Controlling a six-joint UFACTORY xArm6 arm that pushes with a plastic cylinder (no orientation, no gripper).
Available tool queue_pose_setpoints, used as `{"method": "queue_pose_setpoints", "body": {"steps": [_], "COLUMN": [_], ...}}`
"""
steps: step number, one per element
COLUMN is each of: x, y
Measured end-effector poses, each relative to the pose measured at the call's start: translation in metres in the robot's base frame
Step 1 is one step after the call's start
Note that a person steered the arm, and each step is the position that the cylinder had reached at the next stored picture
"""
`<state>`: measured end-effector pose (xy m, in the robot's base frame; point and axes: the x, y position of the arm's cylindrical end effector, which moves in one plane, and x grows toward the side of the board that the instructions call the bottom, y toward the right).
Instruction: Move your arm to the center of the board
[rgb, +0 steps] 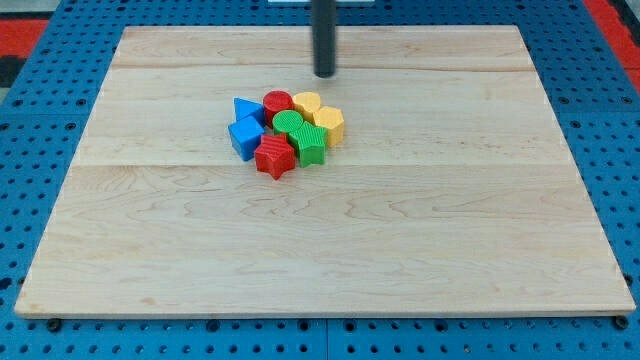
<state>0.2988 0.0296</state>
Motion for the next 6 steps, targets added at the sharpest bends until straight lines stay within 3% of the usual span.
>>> {"method": "queue_pose_setpoints", "body": {"steps": [1,3,6], "x": [0.043,0.095,0.095], "y": [0.053,0.059,-0.042]}}
